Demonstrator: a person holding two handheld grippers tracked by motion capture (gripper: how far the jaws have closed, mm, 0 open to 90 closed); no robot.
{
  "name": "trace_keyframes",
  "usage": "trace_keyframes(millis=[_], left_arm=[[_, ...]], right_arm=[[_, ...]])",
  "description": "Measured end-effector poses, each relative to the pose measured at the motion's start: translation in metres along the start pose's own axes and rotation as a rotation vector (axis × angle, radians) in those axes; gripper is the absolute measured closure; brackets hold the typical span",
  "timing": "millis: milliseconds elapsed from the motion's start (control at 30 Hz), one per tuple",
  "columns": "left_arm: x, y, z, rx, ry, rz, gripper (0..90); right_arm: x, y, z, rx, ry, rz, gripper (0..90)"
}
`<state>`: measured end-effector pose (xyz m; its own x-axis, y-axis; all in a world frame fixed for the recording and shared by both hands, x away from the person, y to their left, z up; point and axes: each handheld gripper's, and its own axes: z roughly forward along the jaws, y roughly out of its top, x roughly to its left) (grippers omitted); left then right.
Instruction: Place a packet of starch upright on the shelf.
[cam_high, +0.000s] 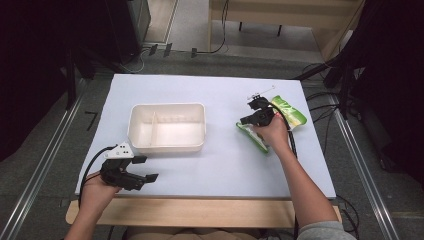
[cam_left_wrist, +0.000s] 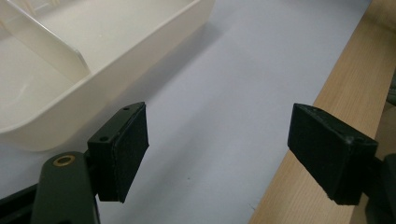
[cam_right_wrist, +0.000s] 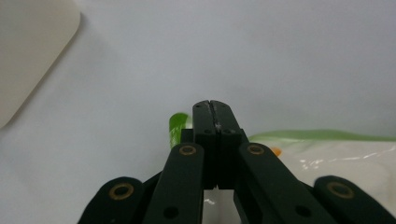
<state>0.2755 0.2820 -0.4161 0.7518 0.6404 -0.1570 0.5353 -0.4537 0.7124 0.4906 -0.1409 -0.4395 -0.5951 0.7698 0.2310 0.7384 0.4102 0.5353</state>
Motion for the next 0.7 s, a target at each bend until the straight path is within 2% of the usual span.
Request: trace_keyframes(millis=[167, 200, 333, 367, 467, 600, 700], left_arm=[[0.000, 0.000, 0.000, -0.001, 0.001, -0.003, 21.1], [0.001, -0.001, 0.000, 0.002, 0.005, -0.003, 21.1], [0.001, -0.002, -0.002, -0.001, 0.007, -0.007, 21.1], [0.001, -0.002, -0.002, 0.000, 0.008, -0.007, 21.1], [0.001, -0.002, -0.003, -0.006, 0.004, -0.007, 21.1], [0.000, -0.001, -0.002, -0.005, 0.003, -0.004, 21.1], [0.000, -0.001, -0.002, -0.008, 0.003, -0.005, 21.1]], right_arm=[[-0.004, 0.007, 0.002, -0.032, -0.039, 0.026, 90.0], [-0.008, 0.008, 0.007, -0.013, -0.044, 0.055, 90.0], [-0.008, 0.008, 0.013, 0.032, -0.052, 0.069, 90.0], [-0.007, 0.008, 0.013, 0.050, -0.034, 0.085, 90.0], [0.000, 0.006, 0.014, 0.067, -0.052, 0.055, 90.0], [0.002, 0.003, 0.012, 0.072, 0.000, 0.075, 90.0], [0.004, 0.001, 0.012, 0.077, 0.016, 0.059, 90.0]])
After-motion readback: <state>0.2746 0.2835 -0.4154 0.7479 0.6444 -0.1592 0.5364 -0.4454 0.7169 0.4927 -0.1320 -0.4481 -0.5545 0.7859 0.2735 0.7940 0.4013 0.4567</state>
